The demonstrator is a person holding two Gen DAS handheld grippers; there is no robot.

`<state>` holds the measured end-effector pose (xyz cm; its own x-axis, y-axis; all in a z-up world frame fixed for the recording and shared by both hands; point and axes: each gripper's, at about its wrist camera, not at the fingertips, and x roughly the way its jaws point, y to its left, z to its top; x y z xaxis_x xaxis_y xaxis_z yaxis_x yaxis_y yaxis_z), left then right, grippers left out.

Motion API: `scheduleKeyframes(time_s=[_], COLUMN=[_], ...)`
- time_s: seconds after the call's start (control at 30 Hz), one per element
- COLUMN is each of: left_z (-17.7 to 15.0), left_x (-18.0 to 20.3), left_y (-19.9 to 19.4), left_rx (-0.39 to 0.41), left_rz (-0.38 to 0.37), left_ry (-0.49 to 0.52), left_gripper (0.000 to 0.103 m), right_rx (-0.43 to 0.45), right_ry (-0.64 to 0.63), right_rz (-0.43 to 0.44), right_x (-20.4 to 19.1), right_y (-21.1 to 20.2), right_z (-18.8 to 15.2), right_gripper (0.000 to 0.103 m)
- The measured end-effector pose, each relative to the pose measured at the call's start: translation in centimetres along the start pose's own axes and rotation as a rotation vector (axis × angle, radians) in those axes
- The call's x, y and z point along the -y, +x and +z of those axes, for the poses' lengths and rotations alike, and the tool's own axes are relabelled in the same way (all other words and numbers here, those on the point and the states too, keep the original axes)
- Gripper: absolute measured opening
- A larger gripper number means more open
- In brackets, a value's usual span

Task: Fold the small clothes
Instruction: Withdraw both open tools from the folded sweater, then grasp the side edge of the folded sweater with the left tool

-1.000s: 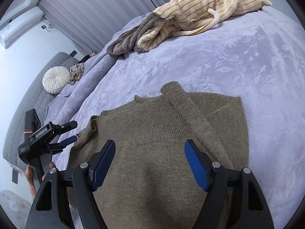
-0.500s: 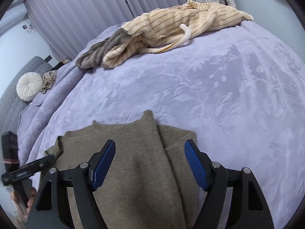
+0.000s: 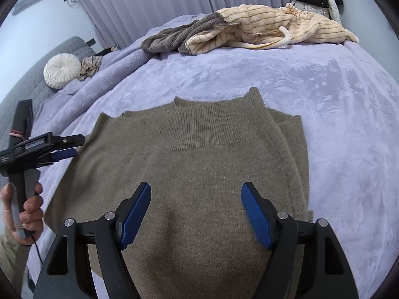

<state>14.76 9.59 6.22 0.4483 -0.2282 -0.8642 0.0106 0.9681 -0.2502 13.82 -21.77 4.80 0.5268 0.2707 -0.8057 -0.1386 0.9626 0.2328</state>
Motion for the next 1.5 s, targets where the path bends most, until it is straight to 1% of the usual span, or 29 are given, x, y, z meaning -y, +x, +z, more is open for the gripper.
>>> scheduleKeyframes(time_s=[0.07, 0.1, 0.13, 0.2, 0.3, 0.37, 0.47, 0.5, 0.57, 0.67, 0.73, 0.8, 0.9, 0.93, 0.97, 1.03, 1.07, 1.1, 1.17, 1.23, 1.37, 1.5], left_z=[-2.0, -2.8, -3.7, -5.5, -8.4, -10.4, -12.8, -13.3, -13.8, -13.5, -13.2, -12.8, -11.7, -11.3, -10.8, -10.3, -10.1, -10.0, -9.8, -9.7, -9.7, -9.8], left_x=[0.3, 0.0, -0.6, -2.3, -5.6, -6.9, -7.4, -7.5, -7.9, -9.4, -10.4, -11.1, -10.8, -10.3, -9.8, -8.5, -8.1, -7.8, -7.4, -7.0, -6.5, -6.0], left_y=[0.0, -0.1, -0.5, -2.7, -5.5, -6.4, -6.5, -6.5, -6.2, -4.8, -3.5, -2.6, -1.8, -1.6, -1.5, -1.6, -1.4, -1.1, -1.0, -1.2, -1.4, -1.5], left_rx=[-0.027, -0.041, -0.048, -0.019, 0.000, 0.000, -0.022, -0.028, -0.024, -0.024, -0.029, -0.015, -0.004, -0.009, -0.010, -0.001, -0.012, -0.025, -0.018, -0.006, 0.008, 0.028], left_rz=[0.117, 0.141, 0.145, 0.128, 0.048, 0.035, 0.022, 0.006, -0.051, -0.141, -0.223, -0.296, -0.378, -0.378, -0.356, -0.312, -0.299, -0.300, -0.268, -0.250, -0.217, -0.180], left_ry=[0.041, 0.040, 0.028, -0.033, -0.188, -0.245, -0.280, -0.289, -0.320, -0.388, -0.431, -0.461, -0.470, -0.457, -0.436, -0.372, -0.352, -0.339, -0.323, -0.306, -0.264, -0.208], left_gripper=[0.088, 0.088, 0.088, 0.088, 0.088, 0.088, 0.088, 0.088, 0.088, 0.088, 0.088, 0.088, 0.088, 0.088, 0.087, 0.057, 0.032, 0.030, 0.030, 0.030, 0.030, 0.030], right_rx=[-0.031, -0.031, -0.029, -0.010, 0.031, 0.037, 0.029, 0.021, 0.001, -0.022, -0.026, -0.024, -0.035, -0.040, -0.047, -0.058, -0.063, -0.064, -0.066, -0.084, -0.121, -0.174], right_ry=[0.033, 0.044, 0.051, 0.054, 0.055, 0.070, 0.054, 0.040, 0.007, -0.062, -0.108, -0.142, -0.164, -0.171, -0.179, -0.187, -0.189, -0.190, -0.192, -0.188, -0.189, -0.179], right_rz=[-0.053, -0.075, -0.085, -0.106, -0.135, -0.107, -0.069, -0.056, -0.031, 0.001, 0.007, 0.006, 0.001, -0.005, -0.014, -0.017, -0.018, -0.019, -0.028, -0.017, 0.001, 0.030], right_x=[1.2, 1.7, 2.2, 2.4, 2.3, 1.9, -0.3, -1.3, -3.4, -6.4, -8.0, -9.1, -10.0, -10.3, -10.5, -10.9, -11.0, -11.2, -11.5, -12.0, -14.0, -16.6], right_y=[0.3, 0.0, -0.5, -2.5, -5.9, -7.2, -8.1, -8.1, -7.9, -8.1, -8.6, -9.0, -9.0, -8.9, -8.7, -8.4, -8.2, -8.0, -7.4, -6.4, -3.6, -0.3], right_z=[-0.7, -1.1, -1.4, -2.2, -3.7, -4.9, -7.1, -7.7, -8.9, -10.5, -11.2, -11.7, -12.0, -12.1, -12.0, -11.5, -11.0, -10.5, -8.8, -6.8, -2.3, 1.1], right_gripper=[0.078, 0.077, 0.077, 0.078, 0.078, 0.078, 0.078, 0.078, 0.078, 0.078, 0.078, 0.078, 0.078, 0.078, 0.078, 0.078, 0.078, 0.078, 0.078, 0.078, 0.078, 0.078])
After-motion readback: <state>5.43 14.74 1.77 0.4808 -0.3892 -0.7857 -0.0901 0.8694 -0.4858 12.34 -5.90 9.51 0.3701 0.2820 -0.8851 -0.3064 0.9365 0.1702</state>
